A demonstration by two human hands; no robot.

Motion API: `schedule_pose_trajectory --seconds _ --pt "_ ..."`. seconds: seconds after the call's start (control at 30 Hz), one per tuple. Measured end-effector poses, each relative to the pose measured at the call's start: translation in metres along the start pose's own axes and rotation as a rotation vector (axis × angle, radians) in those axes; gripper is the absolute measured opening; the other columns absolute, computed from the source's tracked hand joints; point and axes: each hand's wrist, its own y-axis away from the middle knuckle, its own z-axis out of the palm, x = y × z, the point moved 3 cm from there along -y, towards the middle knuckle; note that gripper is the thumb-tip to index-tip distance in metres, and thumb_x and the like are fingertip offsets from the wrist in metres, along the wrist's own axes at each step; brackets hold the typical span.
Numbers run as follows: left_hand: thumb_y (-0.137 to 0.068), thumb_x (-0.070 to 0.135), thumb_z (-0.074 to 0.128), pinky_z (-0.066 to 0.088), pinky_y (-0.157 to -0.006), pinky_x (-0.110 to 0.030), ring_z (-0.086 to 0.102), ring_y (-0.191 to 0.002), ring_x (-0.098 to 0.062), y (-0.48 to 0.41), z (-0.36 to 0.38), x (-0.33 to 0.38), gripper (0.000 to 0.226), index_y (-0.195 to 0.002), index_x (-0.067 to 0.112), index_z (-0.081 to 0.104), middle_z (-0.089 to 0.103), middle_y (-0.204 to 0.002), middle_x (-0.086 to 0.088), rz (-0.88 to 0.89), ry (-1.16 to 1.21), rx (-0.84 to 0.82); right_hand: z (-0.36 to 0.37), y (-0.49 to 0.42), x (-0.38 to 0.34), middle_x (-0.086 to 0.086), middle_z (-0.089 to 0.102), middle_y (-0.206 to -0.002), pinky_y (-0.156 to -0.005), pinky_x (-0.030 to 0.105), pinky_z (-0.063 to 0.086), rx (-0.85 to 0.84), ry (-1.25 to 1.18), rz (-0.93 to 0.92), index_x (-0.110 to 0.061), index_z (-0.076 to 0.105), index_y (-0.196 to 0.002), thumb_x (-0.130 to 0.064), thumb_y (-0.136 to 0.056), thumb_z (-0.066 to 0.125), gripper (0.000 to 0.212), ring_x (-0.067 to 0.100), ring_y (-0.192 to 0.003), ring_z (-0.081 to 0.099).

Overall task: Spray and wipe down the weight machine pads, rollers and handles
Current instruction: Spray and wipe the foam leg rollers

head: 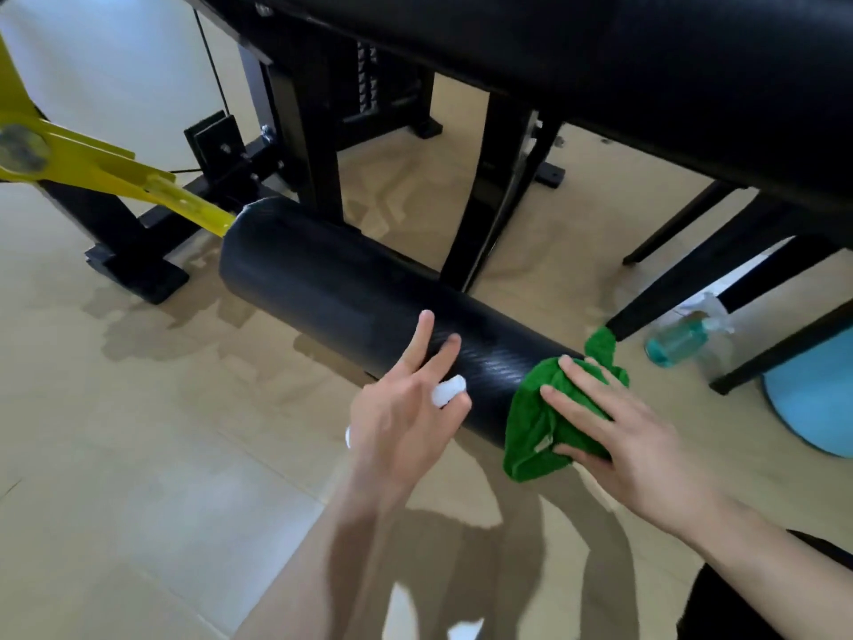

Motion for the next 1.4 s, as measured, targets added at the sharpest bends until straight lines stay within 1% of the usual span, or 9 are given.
schedule_pose_trajectory --seconds 0.17,0.3,0.37,0.43,0.53,0.77,0.93,1.13,1.4 --pt "-0.086 0.049 0.056 0.055 -0.060 -0.030 0.066 -0.062 -0.019 0.017 0.004 -0.012 0.056 -0.142 0.046 0.062 0.024 -0.167 0.029 -0.068 -0.094 -0.032 -0.028 -0.018 0.025 -0.004 0.059 -0.142 -0.115 0.022 0.035 0.330 -0.480 0.362 -0.025 0.064 -0.132 -0.019 -0.096 0.062 0.037 0.007 -0.134 0.051" --pt "-0.082 0.053 0.051 0.057 -0.057 -0.037 0.070 -0.061 -0.029 0.031 0.003 -0.007 0.056 -0.129 0.031 0.074 0.045 -0.162 0.014 -0.067 -0.087 -0.006 -0.006 -0.019 0.020 -0.013 0.071 -0.112 -0.094 0.044 0.055 0.275 -0.658 0.551 -0.045 0.067 -0.114 -0.027 -0.097 0.065 0.025 0.010 -0.096 0.066" --pt "-0.089 0.049 0.055 0.051 -0.064 -0.033 0.072 -0.075 -0.034 0.029 -0.004 -0.004 0.040 -0.112 0.026 0.078 0.055 -0.154 0.012 -0.196 -0.088 -0.027 -0.002 -0.008 0.007 -0.013 0.068 -0.118 -0.101 0.041 0.051 0.275 -0.581 0.533 -0.033 0.072 -0.115 -0.028 -0.093 0.069 0.023 0.007 -0.104 0.063" --pt "-0.093 0.047 0.058 0.039 -0.061 -0.034 0.064 -0.074 -0.036 0.025 -0.012 -0.003 0.030 -0.083 0.021 0.071 0.081 -0.102 0.003 -0.325 -0.015 0.010 -0.004 0.002 -0.005 -0.013 0.066 -0.121 -0.107 0.024 0.043 0.294 -0.469 0.464 -0.024 0.075 -0.113 -0.025 -0.087 0.076 0.026 -0.002 -0.113 0.058" --pt "-0.090 0.050 0.058 0.038 -0.054 -0.037 0.052 -0.057 -0.028 0.019 -0.012 -0.003 0.050 -0.059 0.012 0.049 0.048 -0.046 -0.002 -0.433 0.191 0.029 -0.003 0.011 -0.017 -0.016 0.063 -0.117 -0.104 0.011 0.038 0.279 -0.423 0.396 -0.025 0.077 -0.108 -0.019 -0.079 0.083 0.030 -0.007 -0.110 0.056" --pt "-0.100 0.057 0.057 0.045 -0.057 -0.029 0.049 -0.052 -0.023 0.023 0.013 0.022 0.071 -0.046 0.011 0.053 0.053 -0.053 -0.020 -0.527 0.782 -0.234 -0.001 0.023 -0.019 -0.020 0.063 -0.116 -0.103 0.019 0.042 0.221 -0.433 0.270 -0.027 0.077 -0.106 -0.017 -0.074 0.087 0.035 0.007 -0.110 0.061" --pt "-0.093 0.053 0.050 0.045 -0.057 -0.028 0.049 -0.049 -0.023 0.018 0.016 0.037 0.066 -0.047 0.005 0.054 0.051 -0.047 -0.016 -0.498 0.792 -0.290 -0.004 0.028 -0.023 -0.029 0.063 -0.113 -0.096 0.019 0.047 0.099 -0.513 0.199 -0.032 0.076 -0.107 -0.018 -0.077 0.086 0.035 -0.001 -0.106 0.061" --pt "-0.098 0.030 0.050 0.035 -0.046 -0.024 0.041 -0.045 -0.021 0.020 0.018 0.045 0.056 -0.051 -0.001 0.049 0.044 -0.043 -0.010 -0.502 0.747 -0.310 -0.045 0.023 -0.008 -0.021 0.069 -0.104 -0.089 0.012 0.046 0.316 -0.618 0.348 -0.034 0.073 -0.102 -0.010 -0.082 0.079 0.032 0.003 -0.103 0.065" --pt "-0.105 0.036 0.053 0.040 -0.049 -0.026 0.045 -0.045 -0.023 0.022 0.001 0.032 0.066 -0.049 0.002 0.051 0.048 -0.047 -0.018 -0.470 0.792 -0.186 -0.008 -0.003 -0.036 0.019 0.045 -0.150 -0.108 0.050 0.046 0.238 -0.063 -0.019 -0.009 0.060 -0.138 -0.033 -0.097 0.058 0.047 0.036 -0.136 0.047"
